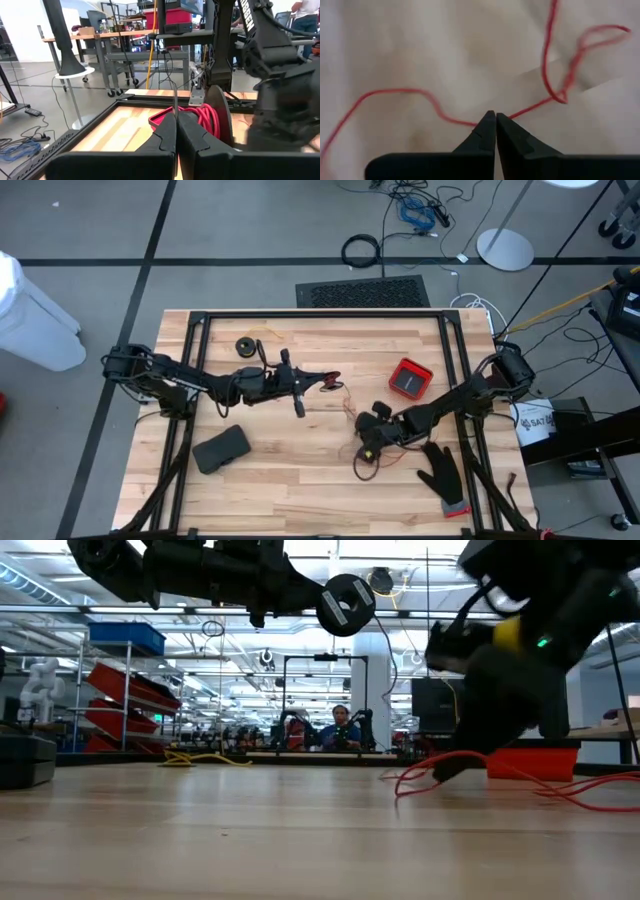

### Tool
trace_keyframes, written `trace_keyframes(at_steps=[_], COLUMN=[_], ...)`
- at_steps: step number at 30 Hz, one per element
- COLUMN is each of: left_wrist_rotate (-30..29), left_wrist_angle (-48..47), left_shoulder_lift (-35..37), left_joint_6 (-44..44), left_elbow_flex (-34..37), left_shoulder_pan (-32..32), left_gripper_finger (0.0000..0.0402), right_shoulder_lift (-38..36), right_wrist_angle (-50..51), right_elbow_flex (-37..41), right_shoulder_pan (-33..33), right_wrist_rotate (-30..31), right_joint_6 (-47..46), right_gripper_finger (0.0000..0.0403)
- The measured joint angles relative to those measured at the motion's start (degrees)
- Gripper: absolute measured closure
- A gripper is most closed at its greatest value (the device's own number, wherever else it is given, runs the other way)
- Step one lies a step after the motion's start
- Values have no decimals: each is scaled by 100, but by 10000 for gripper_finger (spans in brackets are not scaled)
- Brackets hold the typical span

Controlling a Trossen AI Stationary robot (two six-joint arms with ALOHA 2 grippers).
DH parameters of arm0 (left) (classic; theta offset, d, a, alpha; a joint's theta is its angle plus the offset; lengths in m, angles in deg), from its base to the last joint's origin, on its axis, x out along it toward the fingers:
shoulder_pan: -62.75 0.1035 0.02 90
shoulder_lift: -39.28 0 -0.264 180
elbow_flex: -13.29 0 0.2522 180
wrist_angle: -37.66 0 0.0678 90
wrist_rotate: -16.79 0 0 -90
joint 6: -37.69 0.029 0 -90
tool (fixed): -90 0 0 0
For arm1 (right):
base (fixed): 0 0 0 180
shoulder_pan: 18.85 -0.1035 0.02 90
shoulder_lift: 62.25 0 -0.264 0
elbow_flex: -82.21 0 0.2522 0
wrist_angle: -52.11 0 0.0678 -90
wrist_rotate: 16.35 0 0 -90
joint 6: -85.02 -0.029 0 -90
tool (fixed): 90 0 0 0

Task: Coil cords
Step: Coil the red wire onto the black spool

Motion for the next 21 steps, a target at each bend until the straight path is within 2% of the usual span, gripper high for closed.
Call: trace_keyframes(at_steps=[4, 10, 13, 16, 18, 21], left_wrist_rotate=[2, 4, 4, 4, 4, 4], left_wrist_angle=[-4, 17, 33, 44, 44, 42], left_shoulder_lift=[0, 0, 0, 0, 0, 0], left_joint_6=[0, 0, 0, 0, -2, -2], left_elbow_flex=[-2, -2, -2, -2, -2, -2], left_shoulder_pan=[0, 0, 0, 1, 0, -20], left_gripper_finger=[401, 401, 401, 401, 401, 401], right_shoulder_lift=[-284, -688, -836, -838, -840, -838], right_wrist_angle=[201, 1329, 1436, 1143, 1061, 1076], right_elbow_flex=[-1, -2, -2, -2, -4, -4], right_shoulder_pan=[-336, -918, -1154, -1207, -1104, -777], right_wrist_rotate=[-672, -1623, -1319, -322, 178, 365], right_joint_6=[-200, -945, -1310, -1351, -1317, -1181], right_gripper_finger=[403, 403, 403, 394, 375, 330])
